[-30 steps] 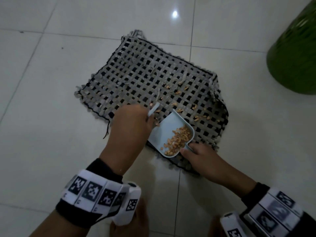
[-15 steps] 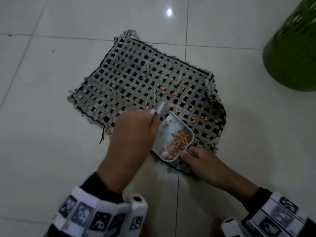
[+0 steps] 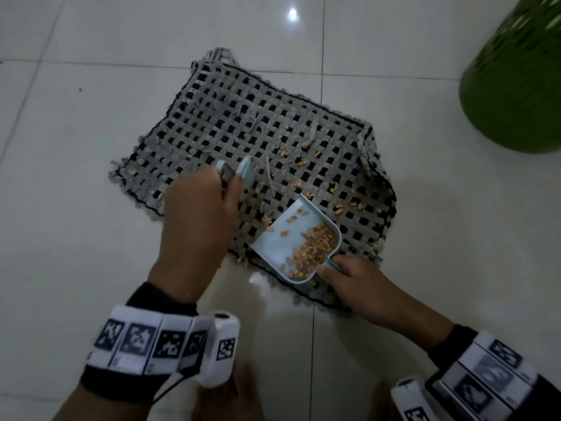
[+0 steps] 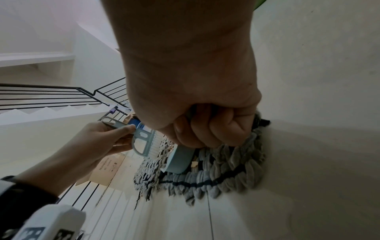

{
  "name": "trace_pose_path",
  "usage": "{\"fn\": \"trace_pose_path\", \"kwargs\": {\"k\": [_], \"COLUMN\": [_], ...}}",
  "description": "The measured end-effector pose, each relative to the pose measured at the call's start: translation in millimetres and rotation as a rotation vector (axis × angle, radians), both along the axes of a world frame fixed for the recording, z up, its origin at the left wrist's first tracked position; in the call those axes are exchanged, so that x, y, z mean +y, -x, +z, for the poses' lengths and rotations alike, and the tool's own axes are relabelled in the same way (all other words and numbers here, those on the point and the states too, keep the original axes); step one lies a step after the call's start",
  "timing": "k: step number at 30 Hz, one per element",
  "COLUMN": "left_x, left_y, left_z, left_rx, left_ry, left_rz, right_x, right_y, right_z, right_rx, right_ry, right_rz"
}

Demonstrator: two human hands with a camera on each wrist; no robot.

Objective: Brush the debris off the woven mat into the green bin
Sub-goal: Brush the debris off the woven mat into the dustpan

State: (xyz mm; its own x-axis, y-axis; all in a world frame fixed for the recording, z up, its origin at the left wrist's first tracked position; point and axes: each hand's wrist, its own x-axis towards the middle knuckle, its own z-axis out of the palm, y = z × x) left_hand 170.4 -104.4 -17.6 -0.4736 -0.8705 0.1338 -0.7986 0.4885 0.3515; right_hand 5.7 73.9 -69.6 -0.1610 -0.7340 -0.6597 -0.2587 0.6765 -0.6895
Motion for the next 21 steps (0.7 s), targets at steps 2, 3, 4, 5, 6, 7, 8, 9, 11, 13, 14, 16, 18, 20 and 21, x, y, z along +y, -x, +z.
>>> {"fn": "trace_pose_path", "kwargs": {"k": [2,3,4,5,6,7,8,9,11,13,14,16,18,20,21], "left_x": [-2,3,9,17,23,27,26,21,6,-7,-8,-3,9,15,14], "left_y": [0,4,8,12,14,13,11,7,-3,-9,-9,-3,5,5,3], "left_z": [-4,-8,-12,-13,-15,-15,-14,-12,-7,-4,-5,-8,-14,-16,-14], "left_rx": [-0.045,-0.047,-0.033,-0.018,-0.008,-0.002,0.001,0.003,0.01,0.003,-0.011,-0.01,-0.016,-0.014,0.007], "left_ry": [0.009,-0.003,-0.021,-0.036,-0.044,-0.049,-0.054,-0.05,-0.031,-0.026,-0.023,-0.038,-0.087,-0.129,-0.132], "left_rz": [0.009,-0.024,-0.065,-0.1,-0.122,-0.128,-0.12,-0.104,-0.048,0.008,0.011,-0.029,-0.09,-0.114,-0.104], "right_x": [0,0,-1,-3,-4,-5,-6,-7,-9,-9,-9,-10,-10,-10,-10], "right_y": [0,1,2,4,5,6,7,9,12,15,16,18,20,22,22], "right_z": [0,1,1,2,3,4,5,6,6,5,4,4,2,2,1], "right_rx": [-0.009,-0.01,-0.009,-0.003,0.001,-0.002,-0.008,-0.013,-0.012,-0.038,-0.049,-0.047,-0.034,-0.021,-0.02], "right_ry": [-0.009,-0.017,-0.022,-0.026,-0.03,-0.034,-0.038,-0.045,-0.064,-0.082,-0.091,-0.108,-0.106,-0.1,-0.096], "right_rz": [0.007,0.009,0.009,0.013,0.023,0.03,0.033,0.033,0.042,0.04,0.037,0.037,0.046,0.052,0.052]}}
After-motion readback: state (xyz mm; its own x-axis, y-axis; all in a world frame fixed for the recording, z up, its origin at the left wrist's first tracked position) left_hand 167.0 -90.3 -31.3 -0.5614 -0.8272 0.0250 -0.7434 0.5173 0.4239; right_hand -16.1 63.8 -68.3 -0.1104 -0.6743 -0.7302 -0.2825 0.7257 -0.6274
